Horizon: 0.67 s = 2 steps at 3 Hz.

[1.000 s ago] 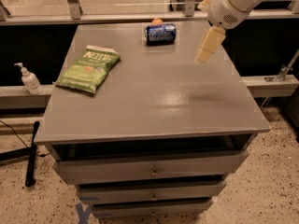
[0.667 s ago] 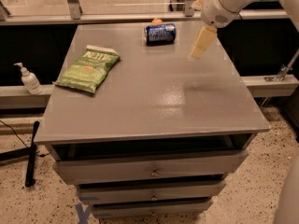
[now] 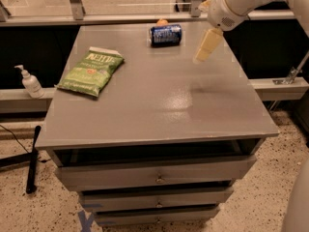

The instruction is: Place pepsi can upright

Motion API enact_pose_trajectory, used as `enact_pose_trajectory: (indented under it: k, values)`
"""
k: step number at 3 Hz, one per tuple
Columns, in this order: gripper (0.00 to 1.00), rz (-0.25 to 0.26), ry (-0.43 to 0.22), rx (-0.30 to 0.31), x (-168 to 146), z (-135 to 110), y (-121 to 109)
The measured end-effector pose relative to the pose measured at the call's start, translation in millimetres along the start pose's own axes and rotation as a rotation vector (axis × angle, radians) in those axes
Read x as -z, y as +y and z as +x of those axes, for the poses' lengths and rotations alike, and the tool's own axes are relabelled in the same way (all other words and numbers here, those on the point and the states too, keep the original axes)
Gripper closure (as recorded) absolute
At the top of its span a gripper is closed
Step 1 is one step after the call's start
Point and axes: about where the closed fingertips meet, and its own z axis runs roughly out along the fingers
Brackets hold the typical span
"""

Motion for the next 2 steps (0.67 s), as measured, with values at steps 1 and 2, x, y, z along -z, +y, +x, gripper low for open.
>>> enact_pose_trajectory:
  k: [1,2]
  values:
    - [0.00,-0.001,-0.079,-0.025,-30.9,-8.3,-12.0]
    - [0.00,-0.006,-0.163,-0.039,-70.9,-20.8,-29.0]
